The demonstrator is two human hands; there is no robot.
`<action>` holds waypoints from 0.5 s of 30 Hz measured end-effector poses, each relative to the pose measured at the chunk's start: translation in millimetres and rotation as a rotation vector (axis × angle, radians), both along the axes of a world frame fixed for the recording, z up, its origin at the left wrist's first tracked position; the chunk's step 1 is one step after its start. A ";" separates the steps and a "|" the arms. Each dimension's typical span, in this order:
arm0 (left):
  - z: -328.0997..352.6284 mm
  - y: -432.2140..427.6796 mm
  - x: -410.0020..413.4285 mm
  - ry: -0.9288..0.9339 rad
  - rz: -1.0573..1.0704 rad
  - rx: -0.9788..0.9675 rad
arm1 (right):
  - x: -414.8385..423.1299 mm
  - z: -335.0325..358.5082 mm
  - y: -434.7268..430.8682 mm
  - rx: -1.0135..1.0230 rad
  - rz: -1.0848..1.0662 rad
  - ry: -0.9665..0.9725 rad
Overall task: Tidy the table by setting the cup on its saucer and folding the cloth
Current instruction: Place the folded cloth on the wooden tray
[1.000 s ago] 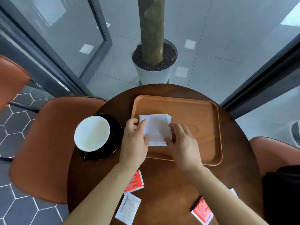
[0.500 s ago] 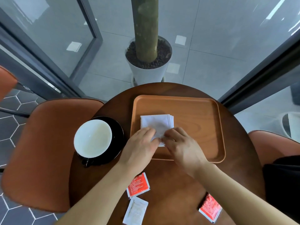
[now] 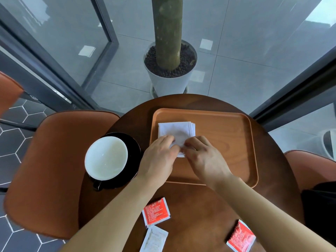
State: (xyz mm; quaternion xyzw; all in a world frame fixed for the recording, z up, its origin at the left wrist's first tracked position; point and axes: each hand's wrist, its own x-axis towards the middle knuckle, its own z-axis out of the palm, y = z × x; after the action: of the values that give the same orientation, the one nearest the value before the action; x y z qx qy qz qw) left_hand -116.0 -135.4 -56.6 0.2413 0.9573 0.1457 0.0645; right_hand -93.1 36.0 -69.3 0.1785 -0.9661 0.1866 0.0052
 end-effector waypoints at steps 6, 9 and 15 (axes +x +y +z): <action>4.2 3.4 -14.4 -0.014 0.031 -0.004 | -15.4 1.0 -1.2 0.002 -0.011 -0.003; 4.8 3.9 -20.2 -0.018 0.034 -0.006 | -22.2 0.7 -3.0 0.003 -0.016 -0.005; 5.0 4.3 -29.6 -0.019 0.043 -0.004 | -30.9 -1.0 -4.2 -0.012 -0.017 0.011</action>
State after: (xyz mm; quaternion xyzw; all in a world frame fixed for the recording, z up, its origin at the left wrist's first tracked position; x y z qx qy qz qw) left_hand -145.6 -131.1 -51.6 0.2189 0.9619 0.1475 0.0710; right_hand -124.0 31.8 -70.3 0.1710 -0.9664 0.1916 0.0131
